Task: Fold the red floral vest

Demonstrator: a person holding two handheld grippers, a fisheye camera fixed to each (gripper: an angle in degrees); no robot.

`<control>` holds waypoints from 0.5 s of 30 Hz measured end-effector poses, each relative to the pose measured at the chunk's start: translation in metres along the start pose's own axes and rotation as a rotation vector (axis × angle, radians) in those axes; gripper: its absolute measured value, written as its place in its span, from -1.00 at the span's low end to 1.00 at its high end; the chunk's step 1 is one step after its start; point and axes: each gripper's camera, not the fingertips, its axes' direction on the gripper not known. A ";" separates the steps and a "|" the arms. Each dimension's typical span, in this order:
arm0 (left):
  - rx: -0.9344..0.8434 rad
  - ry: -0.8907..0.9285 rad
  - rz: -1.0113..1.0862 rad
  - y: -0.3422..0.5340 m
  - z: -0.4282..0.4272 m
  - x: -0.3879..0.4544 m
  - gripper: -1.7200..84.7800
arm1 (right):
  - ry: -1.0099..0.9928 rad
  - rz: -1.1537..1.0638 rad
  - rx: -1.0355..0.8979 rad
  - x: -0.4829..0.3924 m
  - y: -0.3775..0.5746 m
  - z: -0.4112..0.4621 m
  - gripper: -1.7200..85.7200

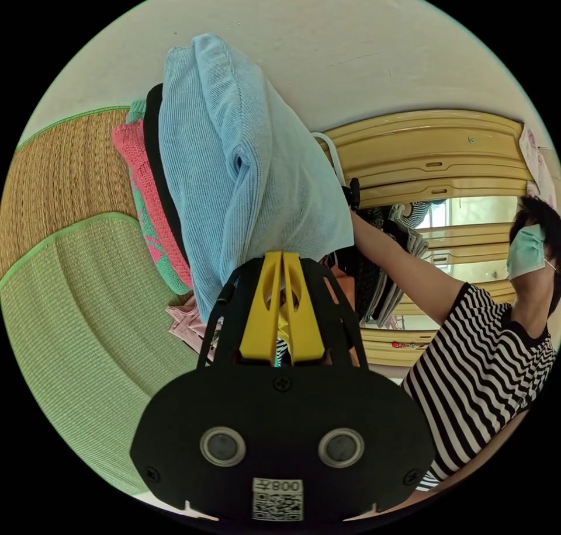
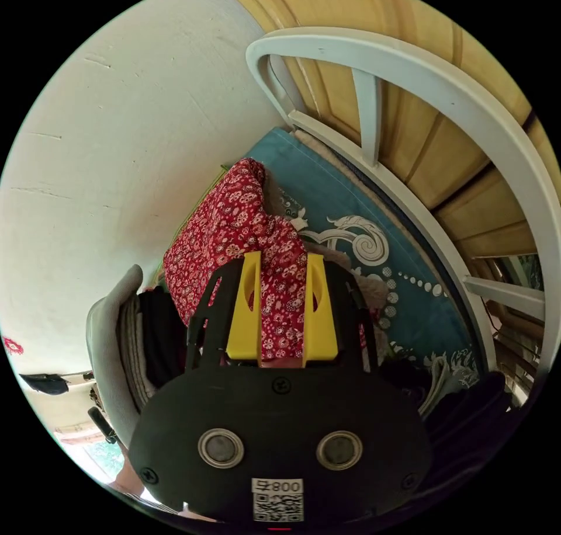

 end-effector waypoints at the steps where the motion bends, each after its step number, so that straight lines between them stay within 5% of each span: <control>1: 0.000 -0.001 -0.001 0.004 -0.001 -0.002 -0.96 | 0.003 -0.011 -0.017 0.001 0.002 -0.006 -0.77; 4: 0.007 -0.009 -0.010 0.024 -0.008 -0.010 -0.96 | -0.075 0.006 -0.017 0.009 0.008 -0.033 -0.83; 8: 0.007 -0.026 -0.006 0.056 -0.021 -0.021 -0.96 | -0.445 0.083 0.089 0.035 0.035 -0.085 -0.88; 15: 0.074 0.036 0.023 0.121 -0.057 -0.043 -0.96 | -0.660 -0.018 0.197 0.022 0.084 -0.176 -0.90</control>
